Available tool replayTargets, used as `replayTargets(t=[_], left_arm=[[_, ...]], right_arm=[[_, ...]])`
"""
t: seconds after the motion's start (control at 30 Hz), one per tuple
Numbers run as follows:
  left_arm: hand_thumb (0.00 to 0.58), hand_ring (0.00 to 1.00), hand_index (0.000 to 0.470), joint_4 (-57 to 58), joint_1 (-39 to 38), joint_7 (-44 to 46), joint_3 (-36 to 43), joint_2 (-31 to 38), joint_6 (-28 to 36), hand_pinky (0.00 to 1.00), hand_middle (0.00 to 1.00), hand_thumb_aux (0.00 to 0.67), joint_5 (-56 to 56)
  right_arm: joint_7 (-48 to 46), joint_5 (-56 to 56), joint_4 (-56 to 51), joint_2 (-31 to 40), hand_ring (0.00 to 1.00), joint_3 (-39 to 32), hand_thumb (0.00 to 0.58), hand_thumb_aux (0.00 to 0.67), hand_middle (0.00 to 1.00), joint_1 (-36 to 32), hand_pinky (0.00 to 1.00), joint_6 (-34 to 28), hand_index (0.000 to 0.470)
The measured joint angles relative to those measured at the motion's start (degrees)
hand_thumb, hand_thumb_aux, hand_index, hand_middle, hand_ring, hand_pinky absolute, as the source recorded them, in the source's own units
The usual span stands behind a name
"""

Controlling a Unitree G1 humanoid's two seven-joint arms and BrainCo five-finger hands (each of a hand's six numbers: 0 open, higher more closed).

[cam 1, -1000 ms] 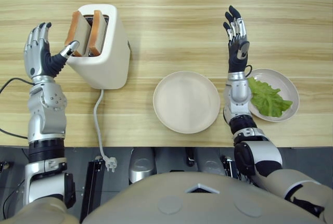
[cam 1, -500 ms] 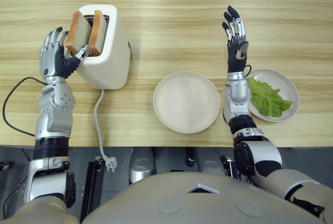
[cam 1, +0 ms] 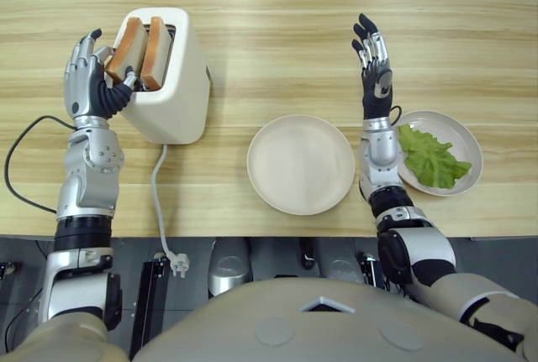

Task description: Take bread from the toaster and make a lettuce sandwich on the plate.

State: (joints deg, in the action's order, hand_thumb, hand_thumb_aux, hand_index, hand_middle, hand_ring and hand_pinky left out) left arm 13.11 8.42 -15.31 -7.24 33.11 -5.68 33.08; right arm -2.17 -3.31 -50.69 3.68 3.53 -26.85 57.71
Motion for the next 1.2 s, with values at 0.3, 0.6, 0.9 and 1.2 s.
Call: replayTargets(t=[0.3,0.6,0.9,1.2], left_arm=[[0.553,0.0,0.361,-2.71,0.08,-1.98,-0.2,0.3,-0.3,0.0,0.0,0.525,0.26],[0.58,1.0,0.46,-15.86,1.55,-3.51,-7.54,2.77,-0.59,1.0,1.0,0.67,-0.39],[0.58,1.0,0.46,-22.49,3.21,-0.67,-8.93,2.57,-2.17,1.0,1.0,0.67,-3.27],[0.58,1.0,0.46,-32.11,4.91,4.87,-7.4,-0.54,-2.54,1.0,1.0,0.67,-6.79]], right_arm=[[1.31,-1.65,-0.76,0.3,0.0,-0.41,0.0,0.0,0.0,-0.43,0.0,0.0,0.0],[2.43,-2.54,-1.96,0.69,0.0,-0.57,0.0,0.0,0.0,-1.25,0.0,0.02,0.0],[3.54,-3.22,-2.67,0.98,0.0,-0.97,0.0,0.0,0.0,-1.74,0.0,0.5,0.0],[7.88,-3.12,-2.66,4.6,0.0,1.83,0.0,0.0,0.0,-4.41,0.0,2.8,0.0]])
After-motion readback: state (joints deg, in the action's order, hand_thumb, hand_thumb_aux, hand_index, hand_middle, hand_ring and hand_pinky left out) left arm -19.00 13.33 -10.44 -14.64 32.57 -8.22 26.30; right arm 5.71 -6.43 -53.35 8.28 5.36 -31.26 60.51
